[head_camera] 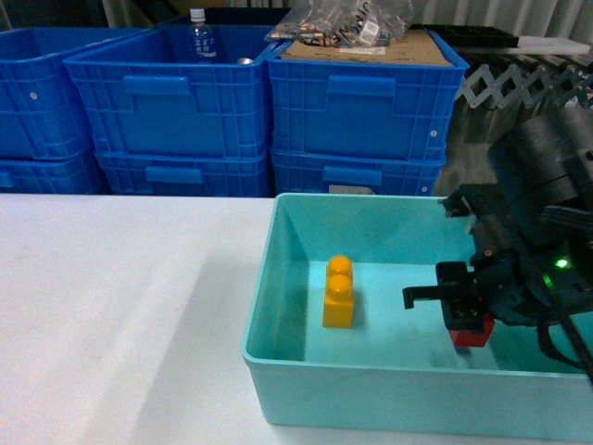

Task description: Pick red block from blue box to shelf

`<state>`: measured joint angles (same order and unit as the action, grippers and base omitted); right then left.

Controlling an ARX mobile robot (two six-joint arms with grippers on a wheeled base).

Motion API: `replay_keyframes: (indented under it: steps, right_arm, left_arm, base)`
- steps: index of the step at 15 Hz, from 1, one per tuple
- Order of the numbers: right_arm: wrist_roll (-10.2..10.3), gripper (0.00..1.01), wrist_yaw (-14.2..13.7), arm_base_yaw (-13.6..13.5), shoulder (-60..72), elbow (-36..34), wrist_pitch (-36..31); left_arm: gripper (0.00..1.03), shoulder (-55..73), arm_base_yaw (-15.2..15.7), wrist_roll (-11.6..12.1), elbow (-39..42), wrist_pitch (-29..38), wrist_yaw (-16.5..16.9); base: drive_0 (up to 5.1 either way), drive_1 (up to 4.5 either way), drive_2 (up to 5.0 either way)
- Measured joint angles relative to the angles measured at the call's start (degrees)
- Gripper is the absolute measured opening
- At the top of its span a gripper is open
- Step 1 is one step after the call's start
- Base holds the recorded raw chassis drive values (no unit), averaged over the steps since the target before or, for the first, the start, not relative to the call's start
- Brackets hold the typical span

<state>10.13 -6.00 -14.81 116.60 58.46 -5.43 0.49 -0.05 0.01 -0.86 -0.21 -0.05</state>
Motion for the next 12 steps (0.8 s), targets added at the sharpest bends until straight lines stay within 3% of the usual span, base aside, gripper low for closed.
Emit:
replay_keyframes:
  steps: [4, 7, 8, 9, 12]
  right_arm:
    - [0.44, 0.30, 1.84, 1.77, -26.56, -14.80, -8.57]
    - [-4.39, 0.30, 0.81, 2.05, -53.20, -31.19, -11.69]
    - [-6.84, 0.30, -3.45, 2.10, -53.68, -35.15, -25.64]
    - [-9.46, 0.30, -2.82, 6.36, -61.11, -46.53, -37.90]
    - [-9.73, 0.30, -1.25, 7.82, -64.83, -48.87, -36.63]
  left_arm:
    - [0.98, 0.00, 0.00, 0.00, 0.00, 0.00, 0.02]
    - [0.98, 0.00, 0.00, 0.00, 0.00, -0.02, 0.02]
    - [0.98, 0.00, 0.00, 0.00, 0.00, 0.04, 0.04]
    - [0.98, 0.00, 0.04, 0.02, 0.00, 0.02, 0.02]
    - [0.98, 0.00, 0.04, 0.00, 0.00, 0.00, 0.02]
  base:
    - [0.0, 0.00, 0.0]
    - [0.0, 0.00, 0.0]
    - [0.0, 0.00, 0.0]
    - [0.0, 0.00, 0.0]
    - [0.0, 0.00, 0.0]
